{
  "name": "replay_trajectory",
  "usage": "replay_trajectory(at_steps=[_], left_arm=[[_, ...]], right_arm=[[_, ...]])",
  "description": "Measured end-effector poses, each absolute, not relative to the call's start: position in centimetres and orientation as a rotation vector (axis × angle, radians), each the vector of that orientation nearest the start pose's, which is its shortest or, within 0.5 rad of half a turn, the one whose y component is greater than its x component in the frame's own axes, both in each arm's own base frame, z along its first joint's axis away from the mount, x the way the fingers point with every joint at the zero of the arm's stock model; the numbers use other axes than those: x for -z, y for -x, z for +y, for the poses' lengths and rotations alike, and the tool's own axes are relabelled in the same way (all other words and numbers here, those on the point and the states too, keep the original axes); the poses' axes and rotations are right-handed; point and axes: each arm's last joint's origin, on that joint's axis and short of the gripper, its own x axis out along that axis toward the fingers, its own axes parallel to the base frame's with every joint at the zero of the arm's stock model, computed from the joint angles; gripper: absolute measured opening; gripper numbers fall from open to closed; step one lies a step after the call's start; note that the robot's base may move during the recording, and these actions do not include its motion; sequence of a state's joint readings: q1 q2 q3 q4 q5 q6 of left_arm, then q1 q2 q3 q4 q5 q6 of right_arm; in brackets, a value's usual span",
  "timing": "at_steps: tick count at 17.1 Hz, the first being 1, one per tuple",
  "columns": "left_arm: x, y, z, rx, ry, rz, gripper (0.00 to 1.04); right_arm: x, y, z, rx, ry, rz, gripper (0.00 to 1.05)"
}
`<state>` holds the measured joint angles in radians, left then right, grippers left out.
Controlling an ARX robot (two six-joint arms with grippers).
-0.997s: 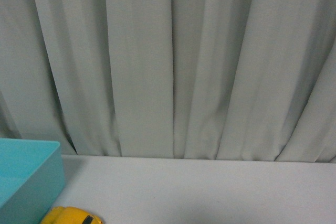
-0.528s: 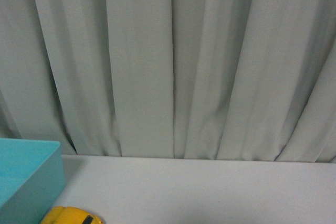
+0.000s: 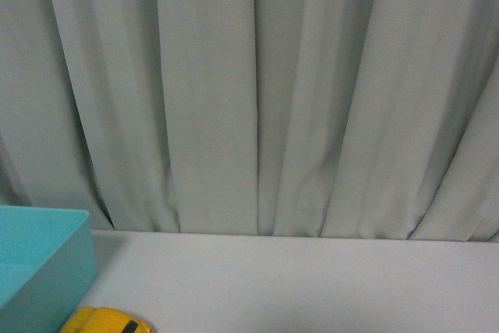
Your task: Wind up and store yellow beetle toy
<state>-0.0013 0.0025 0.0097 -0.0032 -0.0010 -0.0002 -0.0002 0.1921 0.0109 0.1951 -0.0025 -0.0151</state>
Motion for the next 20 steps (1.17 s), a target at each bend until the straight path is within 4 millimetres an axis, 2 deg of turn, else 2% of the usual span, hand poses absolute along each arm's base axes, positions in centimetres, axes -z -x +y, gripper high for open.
replay_trajectory(at_steps=[3,4,7,15,16,18,20], left_arm=[[-16.6,-9.7,0.0,-0.001,0.000,-0.004,0.98],[-16.6,-9.7,0.0,0.000,0.000,-0.004,0.98],[-16.6,-9.7,0.0,0.001,0.000,-0.004,0.98],[-16.6,-9.7,0.0,0.000,0.000,-0.004,0.98],[-16.5,-9.6,-0.2,-0.083,0.074,0.239,0.98],[-17.0,-9.9,-0.3,-0.163,0.138,0.386,0.98],[-17.5,-10.1,-0.2,-0.233,0.185,0.463,0.98]], right_arm=[[-16.3,-9.9,0.0,-0.001,0.015,0.036,0.02],[-16.9,-9.7,0.0,-0.001,0.015,-0.025,0.02],[-16.7,-9.7,0.0,0.000,0.015,-0.004,0.03],[-16.7,-9.7,0.0,0.000,0.015,-0.005,0.98],[-16.7,-9.7,0.0,0.002,0.014,-0.005,0.98],[-16.7,-9.7,0.0,0.000,0.015,-0.005,0.97],[-16.7,-9.7,0.0,-0.002,0.014,-0.005,0.98]])
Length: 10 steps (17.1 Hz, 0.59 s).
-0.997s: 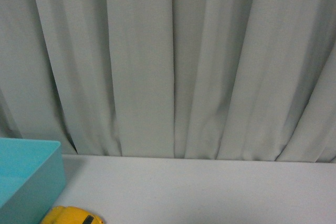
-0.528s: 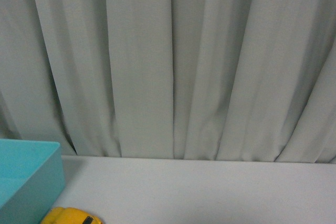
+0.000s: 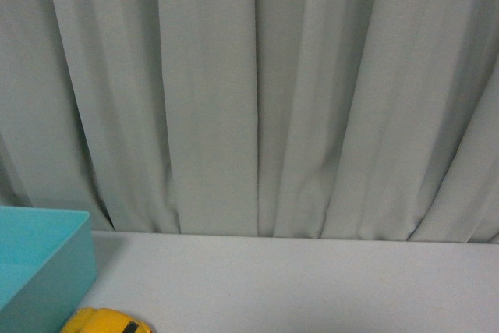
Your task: Wind up and store yellow beetle toy
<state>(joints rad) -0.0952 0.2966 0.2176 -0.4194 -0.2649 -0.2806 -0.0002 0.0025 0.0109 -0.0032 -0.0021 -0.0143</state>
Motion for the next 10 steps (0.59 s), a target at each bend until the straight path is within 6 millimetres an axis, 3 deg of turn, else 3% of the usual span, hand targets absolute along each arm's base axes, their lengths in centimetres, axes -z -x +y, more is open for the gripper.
replay_trajectory(at_steps=[3,6,8,10], left_arm=[[-18.8,-10.1,0.2,-0.320,0.310,0.399,0.98],[-20.6,-11.0,0.6,-0.300,0.368,0.299,0.98],[-22.9,-14.4,1.5,-0.200,0.313,0.226,0.98],[-24.9,-19.3,3.1,-0.134,0.156,0.186,0.98]], right_arm=[[-16.7,-9.7,0.0,0.003,0.014,-0.003,0.98],[-16.7,-9.7,0.0,0.000,0.015,-0.004,0.98],[-16.7,-9.7,0.0,0.001,0.014,-0.004,0.98],[-16.7,-9.7,0.0,0.001,0.015,-0.003,0.98]])
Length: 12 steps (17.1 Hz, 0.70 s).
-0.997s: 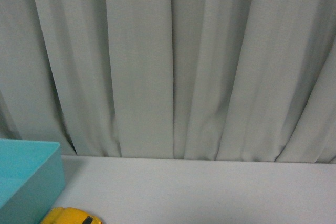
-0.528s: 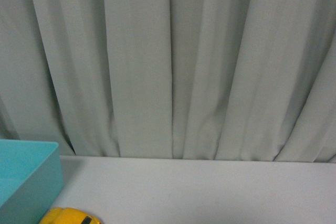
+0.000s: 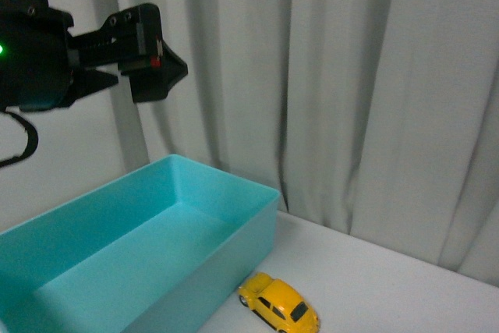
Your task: Wind up and store yellow beetle toy
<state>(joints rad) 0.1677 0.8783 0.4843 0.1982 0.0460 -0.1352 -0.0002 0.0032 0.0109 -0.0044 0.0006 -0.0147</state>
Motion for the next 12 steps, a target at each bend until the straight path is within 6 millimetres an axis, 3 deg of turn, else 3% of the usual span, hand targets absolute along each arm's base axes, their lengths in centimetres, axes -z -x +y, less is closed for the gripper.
replay_trajectory(at_steps=[2,5,6,8,10,12], left_arm=[[-26.4,-23.9,3.7,0.010,-0.038,0.204,0.98],[-25.8,-29.3,3.8,0.326,-0.344,0.403,0.98],[-25.8,-29.5,3.7,0.338,-0.350,0.412,0.98],[-26.6,-31.1,2.7,0.496,-0.561,0.445,0.98],[-27.9,-32.5,0.0,0.741,-0.850,0.458,0.98],[-27.3,-33.5,-2.5,0.930,-1.129,0.572,0.98]], right_arm=[[-16.7,-9.7,0.0,0.000,0.015,-0.004,0.98],[-16.7,-9.7,0.0,0.001,0.015,-0.004,0.98],[-16.7,-9.7,0.0,0.000,0.015,-0.004,0.98],[-16.7,-9.7,0.0,0.001,0.015,-0.003,0.98],[-16.7,-9.7,0.0,0.000,0.015,-0.004,0.98],[-16.7,-9.7,0.0,0.001,0.015,-0.004,0.98]])
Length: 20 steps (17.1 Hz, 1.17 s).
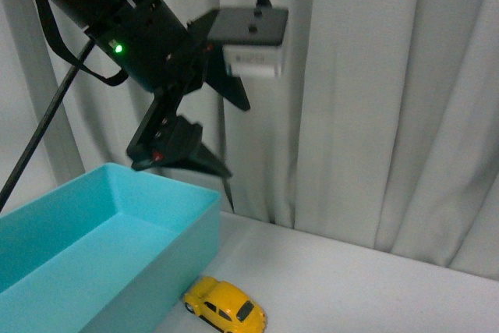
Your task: Wind up and store yellow beetle toy
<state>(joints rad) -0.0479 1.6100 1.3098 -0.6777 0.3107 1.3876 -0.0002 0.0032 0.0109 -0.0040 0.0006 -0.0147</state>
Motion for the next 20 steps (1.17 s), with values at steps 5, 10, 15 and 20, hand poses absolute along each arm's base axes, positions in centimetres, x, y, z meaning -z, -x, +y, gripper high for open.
replay_trajectory(at_steps=[5,10,15,20], left_arm=[[-22.4,-34.7,-5.9,1.188,-1.509,0.914,0.98],[-18.4,-34.9,-8.5,1.126,-1.343,1.092,0.98],[-15.0,-35.7,-8.7,0.966,-1.147,1.231,0.98],[-12.7,-36.1,-9.0,1.164,-1.325,1.092,0.98]], right_arm=[[-16.7,-9.7,0.0,0.000,0.015,-0.004,0.98],[-16.7,-9.7,0.0,0.001,0.014,-0.004,0.98],[-16.7,-9.7,0.0,0.001,0.015,-0.003,0.98],[-16.7,-9.7,0.0,0.000,0.015,-0.004,0.98]])
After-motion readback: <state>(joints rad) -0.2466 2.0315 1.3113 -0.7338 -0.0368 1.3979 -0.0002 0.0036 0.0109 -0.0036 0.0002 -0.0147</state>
